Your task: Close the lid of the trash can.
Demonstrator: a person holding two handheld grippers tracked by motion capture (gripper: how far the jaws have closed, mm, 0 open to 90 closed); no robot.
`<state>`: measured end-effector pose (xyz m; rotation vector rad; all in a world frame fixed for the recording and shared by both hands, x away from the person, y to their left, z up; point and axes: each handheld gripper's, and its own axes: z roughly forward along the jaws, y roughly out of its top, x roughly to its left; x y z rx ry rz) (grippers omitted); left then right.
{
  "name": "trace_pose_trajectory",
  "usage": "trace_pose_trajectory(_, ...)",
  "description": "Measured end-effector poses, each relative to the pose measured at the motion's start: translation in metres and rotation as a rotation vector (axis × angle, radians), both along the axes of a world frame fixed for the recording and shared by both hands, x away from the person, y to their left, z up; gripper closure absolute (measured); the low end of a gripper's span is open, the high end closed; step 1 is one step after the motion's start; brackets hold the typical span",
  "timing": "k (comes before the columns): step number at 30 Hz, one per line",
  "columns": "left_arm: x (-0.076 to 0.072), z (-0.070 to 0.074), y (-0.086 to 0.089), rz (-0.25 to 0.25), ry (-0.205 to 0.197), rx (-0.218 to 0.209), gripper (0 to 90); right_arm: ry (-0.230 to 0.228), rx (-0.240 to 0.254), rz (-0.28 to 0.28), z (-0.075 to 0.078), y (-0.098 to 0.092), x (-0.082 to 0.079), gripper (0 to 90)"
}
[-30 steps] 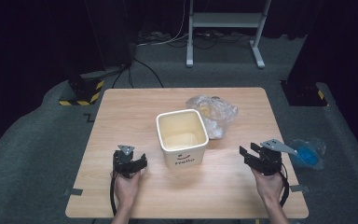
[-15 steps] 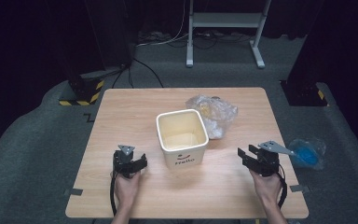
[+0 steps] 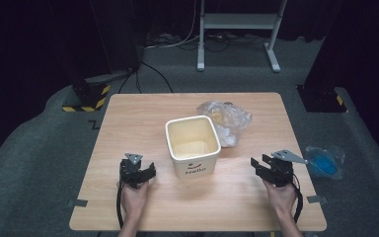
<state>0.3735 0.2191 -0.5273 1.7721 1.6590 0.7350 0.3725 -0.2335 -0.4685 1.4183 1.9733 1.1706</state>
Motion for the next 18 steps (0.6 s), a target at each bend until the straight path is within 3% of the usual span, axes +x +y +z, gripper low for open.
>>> trace_pose_trajectory(18, 0.0, 0.0, 0.0, 0.0, 0.0, 0.0, 24.5, 0.038, -0.011, -0.02, -0.019, -0.003, 0.009, 48.7)
